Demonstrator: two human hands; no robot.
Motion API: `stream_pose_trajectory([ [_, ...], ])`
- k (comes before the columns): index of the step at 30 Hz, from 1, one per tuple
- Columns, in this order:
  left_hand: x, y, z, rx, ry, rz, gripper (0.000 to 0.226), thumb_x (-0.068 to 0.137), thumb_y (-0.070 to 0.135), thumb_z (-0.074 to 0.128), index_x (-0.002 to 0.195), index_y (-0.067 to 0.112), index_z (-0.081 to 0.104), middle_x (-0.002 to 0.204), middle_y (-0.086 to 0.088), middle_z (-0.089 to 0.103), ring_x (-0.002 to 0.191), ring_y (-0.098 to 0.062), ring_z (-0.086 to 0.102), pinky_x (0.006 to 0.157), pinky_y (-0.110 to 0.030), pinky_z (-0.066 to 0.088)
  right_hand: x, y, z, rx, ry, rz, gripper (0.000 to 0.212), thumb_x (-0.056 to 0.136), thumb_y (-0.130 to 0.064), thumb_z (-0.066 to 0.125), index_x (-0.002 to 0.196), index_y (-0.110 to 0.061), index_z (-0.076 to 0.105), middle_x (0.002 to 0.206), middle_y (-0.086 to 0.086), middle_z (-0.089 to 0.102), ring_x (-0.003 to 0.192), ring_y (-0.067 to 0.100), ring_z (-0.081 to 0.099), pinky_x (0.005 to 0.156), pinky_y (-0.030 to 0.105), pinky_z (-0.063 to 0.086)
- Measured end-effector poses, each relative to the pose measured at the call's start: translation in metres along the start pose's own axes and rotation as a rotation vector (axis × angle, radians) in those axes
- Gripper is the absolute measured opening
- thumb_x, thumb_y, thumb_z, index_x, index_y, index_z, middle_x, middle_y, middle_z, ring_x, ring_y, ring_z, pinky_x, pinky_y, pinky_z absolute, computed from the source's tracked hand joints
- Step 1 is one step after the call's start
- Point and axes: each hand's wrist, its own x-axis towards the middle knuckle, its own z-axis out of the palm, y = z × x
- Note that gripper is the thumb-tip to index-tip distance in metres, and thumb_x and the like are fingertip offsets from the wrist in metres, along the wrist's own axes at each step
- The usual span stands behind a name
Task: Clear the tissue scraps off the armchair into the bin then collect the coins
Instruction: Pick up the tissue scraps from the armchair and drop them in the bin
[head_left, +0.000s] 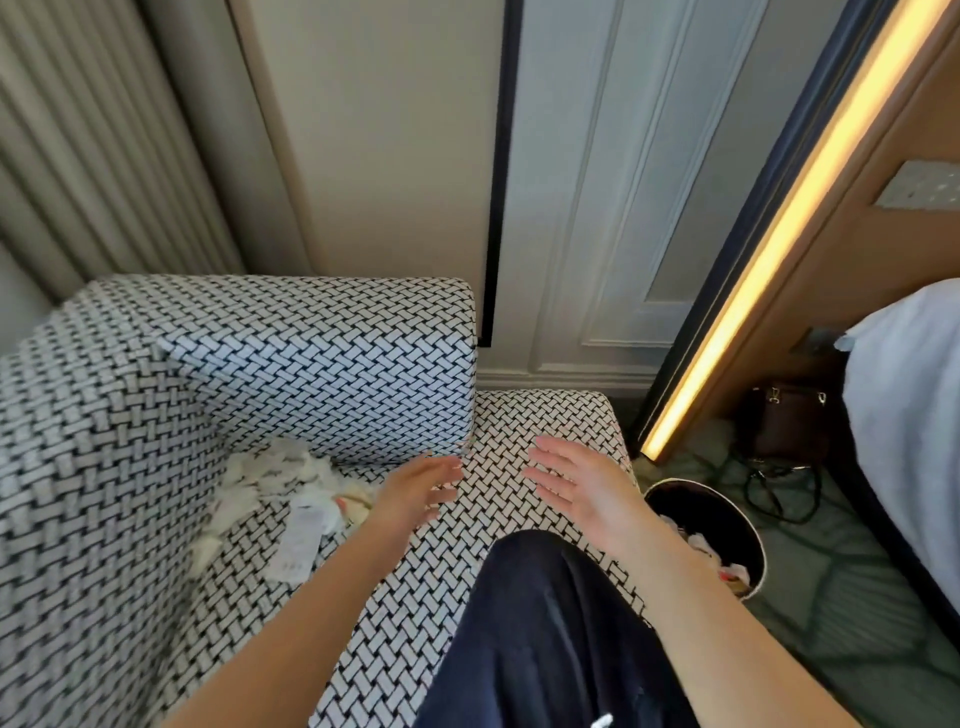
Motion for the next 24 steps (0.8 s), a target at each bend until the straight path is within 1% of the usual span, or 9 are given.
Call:
stream_pose_trajectory([
  [3, -0.005, -0.022, -0.027, -0.029, 0.087, -0.035, 0.019, 0.095, 0.017, 0.05, 0.108, 0.017, 0.064, 0.106, 0.0, 0.069, 0.099, -0.02, 0.063, 0.093, -0.039, 0.046, 0.005, 0.018, 0.023, -0.075, -0.059, 0.024, 0.026, 0.096, -0.021, 0.052, 0.117, -0.009, 0.06, 0.115, 0.007, 0.065, 0.106, 0.023, 0.063, 0.102, 0.04, 0.044],
  [8, -0.015, -0.059, -0.067, -0.075, 0.221, -0.075, 0.016, 0.094, 0.015, 0.051, 0.098, 0.019, 0.067, 0.109, -0.003, 0.065, 0.092, -0.02, 0.06, 0.091, -0.038, 0.045, 0.014, 0.057, 0.06, -0.334, -0.15, 0.021, 0.02, 0.096, -0.019, 0.05, 0.112, -0.016, 0.061, 0.114, 0.003, 0.065, 0.104, 0.018, 0.063, 0.102, 0.039, 0.045],
  [11, -0.014, -0.079, -0.084, 0.037, 0.376, -0.04, 0.023, 0.094, 0.012, 0.049, 0.108, 0.022, 0.065, 0.128, -0.005, 0.052, 0.08, -0.01, 0.053, 0.071, -0.023, 0.044, 0.02, 0.078, 0.077, -0.591, -0.213, -0.073, 0.011, 0.094, -0.023, 0.053, 0.101, -0.025, 0.061, 0.113, -0.002, 0.064, 0.105, 0.012, 0.061, 0.098, 0.032, 0.047],
  [13, -0.012, -0.089, -0.093, 0.143, 0.453, -0.043, 0.028, 0.093, 0.012, 0.05, 0.114, 0.024, 0.064, 0.139, -0.004, 0.037, 0.072, 0.001, 0.045, 0.055, -0.011, 0.036, 0.022, 0.088, 0.085, -0.814, -0.31, -0.153, 0.021, 0.095, -0.025, 0.052, 0.113, -0.02, 0.061, 0.118, -0.005, 0.062, 0.11, 0.012, 0.059, 0.097, 0.03, 0.045],
  [15, -0.008, -0.097, -0.102, 0.232, 0.469, -0.056, 0.03, 0.092, 0.013, 0.051, 0.112, 0.032, 0.062, 0.148, -0.006, 0.028, 0.091, -0.005, 0.052, 0.051, -0.009, 0.038, 0.025, 0.099, 0.093, -0.991, -0.414, -0.203, 0.032, 0.095, -0.024, 0.051, 0.125, -0.016, 0.056, 0.125, -0.006, 0.058, 0.116, 0.008, 0.053, 0.097, 0.024, 0.04],
  [17, -0.006, -0.099, -0.107, 0.352, 0.439, -0.102, 0.035, 0.091, 0.017, 0.052, 0.119, 0.038, 0.057, 0.154, -0.009, 0.017, 0.129, -0.02, 0.037, 0.071, -0.003, 0.04, 0.03, 0.109, 0.097, -1.091, -0.478, -0.24, 0.039, 0.093, -0.023, 0.051, 0.132, -0.019, 0.053, 0.134, -0.007, 0.052, 0.123, 0.003, 0.045, 0.1, 0.019, 0.032],
  [19, -0.002, -0.1, -0.109, 0.458, 0.407, -0.138, 0.04, 0.091, 0.02, 0.053, 0.125, 0.039, 0.053, 0.157, -0.008, 0.01, 0.14, -0.027, 0.018, 0.102, -0.022, 0.031, 0.037, 0.118, 0.1, -1.189, -0.503, -0.265, 0.042, 0.093, -0.022, 0.052, 0.135, -0.022, 0.05, 0.144, -0.002, 0.042, 0.135, 0.011, 0.033, 0.108, 0.027, 0.025],
  [22, 0.002, -0.099, -0.11, 0.514, 0.363, -0.115, 0.043, 0.089, 0.016, 0.052, 0.123, 0.042, 0.054, 0.157, -0.006, 0.007, 0.142, -0.029, 0.005, 0.112, -0.035, 0.017, 0.051, 0.129, 0.11, -1.326, -0.503, -0.231, 0.049, 0.093, -0.023, 0.049, 0.14, -0.035, 0.042, 0.157, 0.003, 0.015, 0.145, 0.023, 0.006, 0.117, 0.043, 0.009],
  [24, 0.006, -0.097, -0.11, 0.512, 0.305, -0.099, 0.046, 0.086, 0.013, 0.053, 0.113, 0.051, 0.054, 0.157, -0.006, 0.004, 0.142, -0.029, 0.003, 0.114, -0.039, 0.018, 0.06, 0.133, 0.116, -1.365, -0.509, -0.192, 0.052, 0.093, -0.022, 0.045, 0.142, -0.039, 0.036, 0.159, 0.005, 0.005, 0.146, 0.027, -0.001, 0.119, 0.048, 0.006],
])
